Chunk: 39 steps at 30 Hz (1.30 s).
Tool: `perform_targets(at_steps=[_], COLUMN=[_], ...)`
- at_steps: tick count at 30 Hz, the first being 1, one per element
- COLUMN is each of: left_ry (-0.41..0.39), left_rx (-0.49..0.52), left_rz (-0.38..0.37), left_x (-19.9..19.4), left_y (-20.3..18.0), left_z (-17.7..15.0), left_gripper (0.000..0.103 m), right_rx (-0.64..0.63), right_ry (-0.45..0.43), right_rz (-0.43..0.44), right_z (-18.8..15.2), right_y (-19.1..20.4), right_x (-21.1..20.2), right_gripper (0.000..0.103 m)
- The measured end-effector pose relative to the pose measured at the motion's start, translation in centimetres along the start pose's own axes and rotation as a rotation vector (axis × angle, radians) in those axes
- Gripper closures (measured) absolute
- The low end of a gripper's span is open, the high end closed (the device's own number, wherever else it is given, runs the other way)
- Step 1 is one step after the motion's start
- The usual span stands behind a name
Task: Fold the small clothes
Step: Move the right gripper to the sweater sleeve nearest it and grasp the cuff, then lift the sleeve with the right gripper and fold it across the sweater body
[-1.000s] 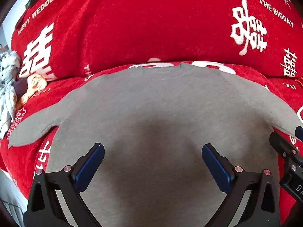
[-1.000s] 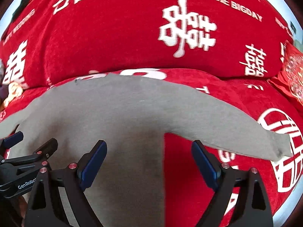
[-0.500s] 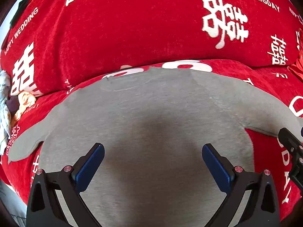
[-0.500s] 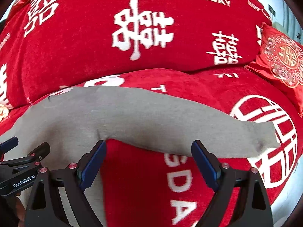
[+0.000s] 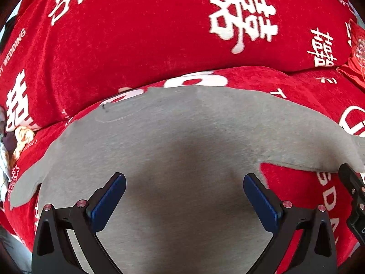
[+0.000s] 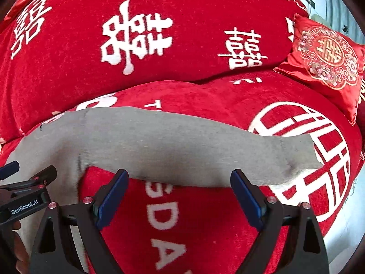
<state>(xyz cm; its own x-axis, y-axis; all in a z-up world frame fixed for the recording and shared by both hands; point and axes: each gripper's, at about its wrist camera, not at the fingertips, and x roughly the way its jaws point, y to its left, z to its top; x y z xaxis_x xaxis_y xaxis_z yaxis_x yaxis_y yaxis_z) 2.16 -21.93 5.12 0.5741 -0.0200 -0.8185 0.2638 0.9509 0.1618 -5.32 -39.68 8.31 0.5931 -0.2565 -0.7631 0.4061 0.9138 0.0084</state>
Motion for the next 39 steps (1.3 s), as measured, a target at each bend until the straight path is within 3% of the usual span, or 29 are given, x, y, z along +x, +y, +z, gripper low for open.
perform_targets(at_steps=[16,27,35,38,39], left_ry=[0.006,0.016,0.027,0.028,0.027], left_rx=[0.082,0.105,0.104,0.102,0.101], left_rz=[-0.016,-0.005,-0.001,-0.005,-0.004], left_x=[0.6,1.4,2.1,2.2,2.2], left_y=[-5.9,-7.0,-7.0,-7.1,-7.0], left_z=[2.0,2.6,3.3,3.8,3.9], left_gripper=[0.000,0.000,0.000,0.000,0.000], right_rx=[0.255,0.367,0.420,0.407,0.406], right_ry=[0.041,0.094,0.065,0.067,0.072], right_rz=[-0.092,-0.003,0.025,0.023,0.026], right_z=[-0.7,-0.5,1.0,1.4,1.5], right_y=[-12.3,-14.6,-15.5,-15.7,-15.9], right_x=[1.6,5.0,6.4,7.1,7.3], right_gripper=[0.011,0.011,0.011,0.026,0.040])
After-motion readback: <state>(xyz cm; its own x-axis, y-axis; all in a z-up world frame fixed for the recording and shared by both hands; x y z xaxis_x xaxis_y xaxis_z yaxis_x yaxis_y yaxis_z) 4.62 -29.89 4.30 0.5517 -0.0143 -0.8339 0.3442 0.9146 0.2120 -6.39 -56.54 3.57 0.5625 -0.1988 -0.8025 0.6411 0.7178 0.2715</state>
